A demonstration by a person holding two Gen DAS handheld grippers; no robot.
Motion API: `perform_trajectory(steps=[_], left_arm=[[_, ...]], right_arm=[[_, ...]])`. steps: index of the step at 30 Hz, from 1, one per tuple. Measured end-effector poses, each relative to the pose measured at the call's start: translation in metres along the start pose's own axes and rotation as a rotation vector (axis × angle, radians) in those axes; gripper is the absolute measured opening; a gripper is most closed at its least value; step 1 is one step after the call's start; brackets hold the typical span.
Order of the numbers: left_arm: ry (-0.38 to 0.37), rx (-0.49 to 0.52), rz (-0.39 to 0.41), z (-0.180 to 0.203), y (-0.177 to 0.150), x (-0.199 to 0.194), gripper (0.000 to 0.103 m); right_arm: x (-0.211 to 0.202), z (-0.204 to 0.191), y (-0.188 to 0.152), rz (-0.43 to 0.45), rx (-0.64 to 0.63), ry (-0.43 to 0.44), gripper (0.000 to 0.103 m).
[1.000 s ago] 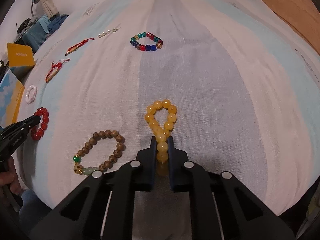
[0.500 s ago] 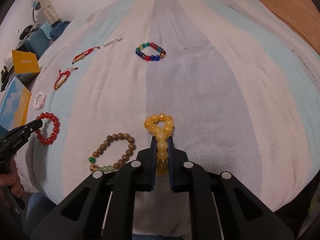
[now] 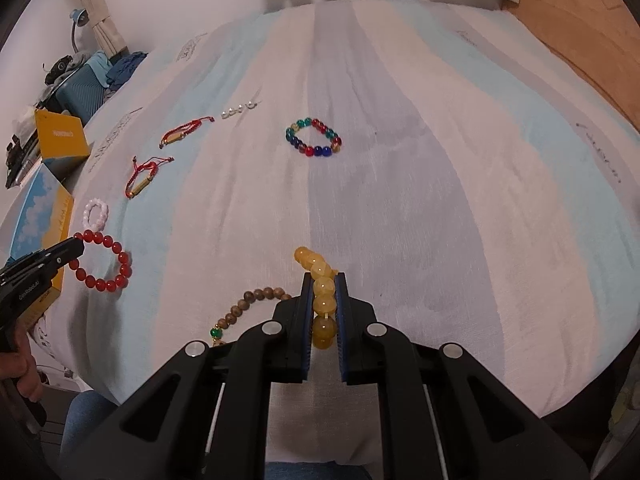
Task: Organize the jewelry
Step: 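Carry both bracelets into the white box and open both tools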
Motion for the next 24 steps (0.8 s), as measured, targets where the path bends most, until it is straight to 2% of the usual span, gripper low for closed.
perform_trajectory(steps=[14,19,24], left_arm=[[-0.004,0.001,0.02,-0.011,0.02,-0.022,0.012],[-0.015,-0.004,0.028,-0.024,0.03,-0.033,0.012],[0.005,-0.018,0.05,-0.049,0.04,-0.049,0.012]], right_arm=[[-0.015,-0.025,0.028,0.029,-0.04,-0.012,0.009],[-0.02,-0.055,0.044,0.045,-0.082,0.006,0.009],[-0.022,-0.092,0.059,0.06,-0.129,0.035,0.009]])
Point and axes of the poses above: each gripper's, at about its wrist camera, not at the fingertips, and x roughly the way its jaws point, z to its right, y to its top, the point moved 7 cm from there along x, roughly the way its jaws point, and after that the axes turned 11 degrees about y, right-handed, at the moved point
